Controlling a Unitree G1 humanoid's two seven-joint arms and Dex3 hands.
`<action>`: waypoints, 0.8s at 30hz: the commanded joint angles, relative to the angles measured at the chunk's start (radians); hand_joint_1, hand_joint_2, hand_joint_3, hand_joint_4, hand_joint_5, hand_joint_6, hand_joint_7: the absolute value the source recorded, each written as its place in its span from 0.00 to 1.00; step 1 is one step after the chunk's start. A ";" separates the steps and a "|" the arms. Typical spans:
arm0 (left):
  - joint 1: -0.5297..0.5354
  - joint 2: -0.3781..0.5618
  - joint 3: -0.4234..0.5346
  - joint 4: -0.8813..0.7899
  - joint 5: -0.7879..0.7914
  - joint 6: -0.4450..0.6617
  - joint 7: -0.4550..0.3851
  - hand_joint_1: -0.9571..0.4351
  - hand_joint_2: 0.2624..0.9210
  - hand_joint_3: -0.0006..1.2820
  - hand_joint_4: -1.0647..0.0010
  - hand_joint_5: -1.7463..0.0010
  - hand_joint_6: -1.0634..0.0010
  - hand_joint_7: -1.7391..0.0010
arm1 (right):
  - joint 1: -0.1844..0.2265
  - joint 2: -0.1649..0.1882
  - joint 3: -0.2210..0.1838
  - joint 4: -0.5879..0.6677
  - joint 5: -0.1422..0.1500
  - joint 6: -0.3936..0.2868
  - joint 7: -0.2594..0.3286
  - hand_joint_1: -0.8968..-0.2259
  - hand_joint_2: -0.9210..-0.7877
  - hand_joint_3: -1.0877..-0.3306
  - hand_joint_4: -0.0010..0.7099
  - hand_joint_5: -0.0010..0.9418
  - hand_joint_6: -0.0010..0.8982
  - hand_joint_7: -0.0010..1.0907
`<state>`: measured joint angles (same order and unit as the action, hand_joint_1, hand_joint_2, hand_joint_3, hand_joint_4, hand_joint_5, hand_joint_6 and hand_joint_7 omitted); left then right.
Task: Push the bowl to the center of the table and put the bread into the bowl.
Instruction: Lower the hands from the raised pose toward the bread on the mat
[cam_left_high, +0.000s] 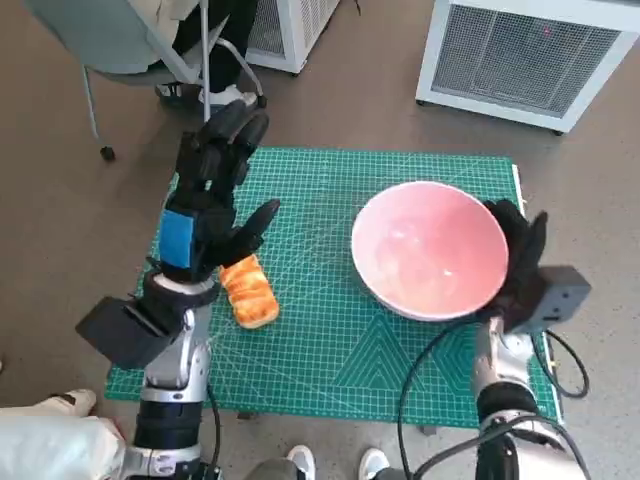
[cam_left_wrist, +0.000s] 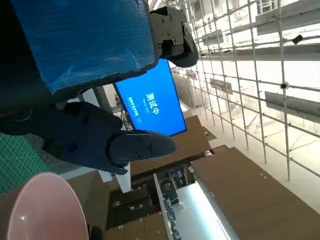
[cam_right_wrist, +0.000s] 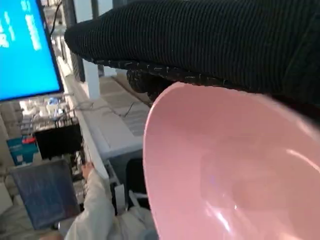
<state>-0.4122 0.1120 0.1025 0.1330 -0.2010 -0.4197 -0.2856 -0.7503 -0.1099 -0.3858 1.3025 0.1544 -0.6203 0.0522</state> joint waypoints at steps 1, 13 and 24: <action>0.019 0.008 0.012 -0.023 0.003 -0.007 0.012 0.45 1.00 0.24 0.80 0.87 0.97 0.66 | -0.023 0.028 0.001 0.015 0.000 0.035 -0.014 0.57 0.00 0.36 0.44 0.01 0.28 0.26; 0.033 0.016 0.025 -0.024 0.021 -0.016 0.036 0.45 1.00 0.23 0.77 0.88 0.95 0.67 | -0.076 0.049 0.052 0.023 -0.051 0.095 -0.052 0.52 0.00 0.35 0.45 0.01 0.25 0.32; 0.040 0.033 0.036 -0.027 0.034 -0.011 0.050 0.44 1.00 0.24 0.75 0.89 0.95 0.68 | -0.100 0.057 0.095 0.023 -0.094 0.123 -0.065 0.59 0.00 0.32 0.46 0.00 0.15 0.46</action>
<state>-0.3843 0.1328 0.1315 0.1281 -0.1724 -0.4217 -0.2420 -0.8512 -0.0643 -0.2963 1.3089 0.0722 -0.5232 -0.0053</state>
